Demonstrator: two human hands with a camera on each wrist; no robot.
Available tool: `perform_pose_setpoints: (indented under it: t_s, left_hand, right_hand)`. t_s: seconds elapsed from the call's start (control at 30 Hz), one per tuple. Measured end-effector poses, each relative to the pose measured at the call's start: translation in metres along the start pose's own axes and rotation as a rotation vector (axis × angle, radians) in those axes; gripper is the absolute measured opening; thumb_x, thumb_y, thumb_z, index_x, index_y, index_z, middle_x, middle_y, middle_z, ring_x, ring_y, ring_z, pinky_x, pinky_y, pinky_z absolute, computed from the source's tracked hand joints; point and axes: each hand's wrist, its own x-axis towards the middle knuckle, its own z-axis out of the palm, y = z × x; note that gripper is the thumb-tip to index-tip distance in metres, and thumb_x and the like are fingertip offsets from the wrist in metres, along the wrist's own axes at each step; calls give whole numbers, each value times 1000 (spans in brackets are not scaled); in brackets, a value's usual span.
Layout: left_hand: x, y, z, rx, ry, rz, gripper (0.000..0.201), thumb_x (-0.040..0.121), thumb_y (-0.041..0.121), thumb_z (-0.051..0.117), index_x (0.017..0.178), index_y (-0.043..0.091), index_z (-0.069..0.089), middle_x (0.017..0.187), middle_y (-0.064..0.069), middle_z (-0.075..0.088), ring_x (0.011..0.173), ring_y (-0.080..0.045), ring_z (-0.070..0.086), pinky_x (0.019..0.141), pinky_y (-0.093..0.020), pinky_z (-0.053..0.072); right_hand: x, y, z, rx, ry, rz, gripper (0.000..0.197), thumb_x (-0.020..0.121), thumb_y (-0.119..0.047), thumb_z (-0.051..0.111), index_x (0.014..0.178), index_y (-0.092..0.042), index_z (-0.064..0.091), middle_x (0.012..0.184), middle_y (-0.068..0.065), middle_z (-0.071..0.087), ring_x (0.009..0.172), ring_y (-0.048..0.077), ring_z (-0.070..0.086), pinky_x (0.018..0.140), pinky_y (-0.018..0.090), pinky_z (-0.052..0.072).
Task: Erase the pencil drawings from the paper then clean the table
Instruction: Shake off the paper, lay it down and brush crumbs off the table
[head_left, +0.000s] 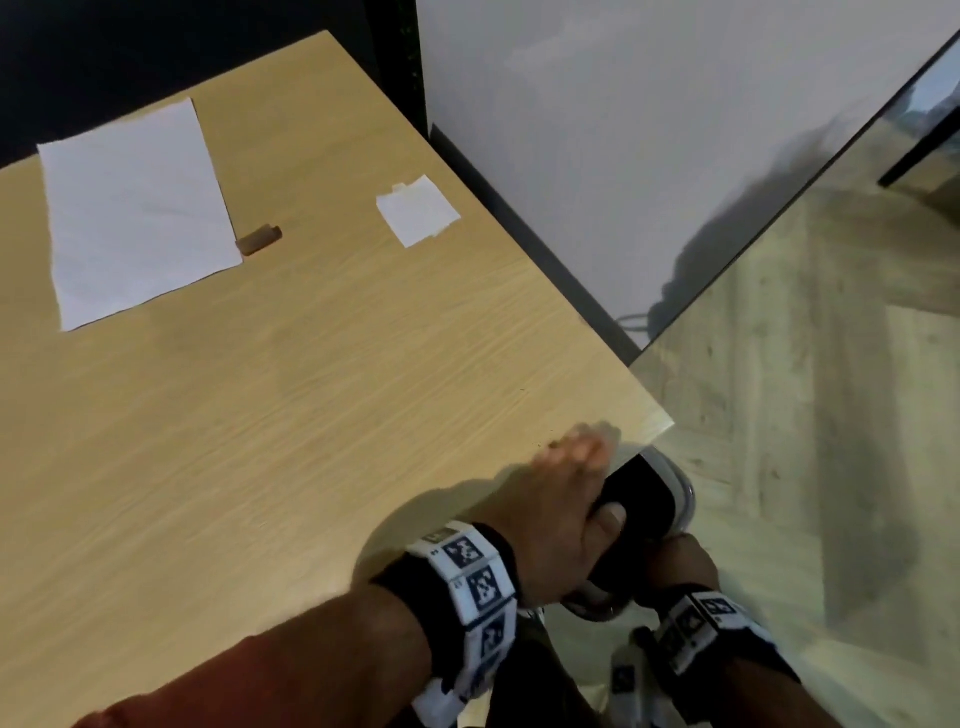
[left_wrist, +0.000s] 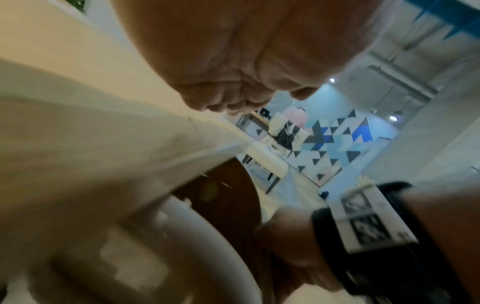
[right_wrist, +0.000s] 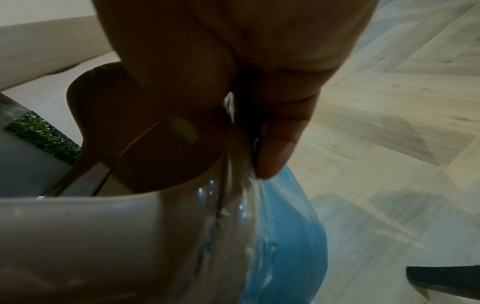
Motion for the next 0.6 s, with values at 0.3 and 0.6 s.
perform_pose_setpoints:
  t_s: [0.3,0.6]
  left_hand:
    - [4,13,44,108,-135,-190,79,92,59,14,145,14,-22,147,-4,-38,134,-21,-37,114,-41,-17]
    - [15,-12,1,11,128,-143,63,98,33,24,149,14,-9,157,-2,-14,143,-16,-16,114,-31,-13]
  right_hand:
    - [-9,9,1,23,-57,-38,16,90,-18,57,79,-6,57,82,13,62,79,30,61,65,30,44]
    - [-13,14,2,47,-34,-1,15,92,-18,55,88,-3,55,71,6,52,78,31,60,63,30,41]
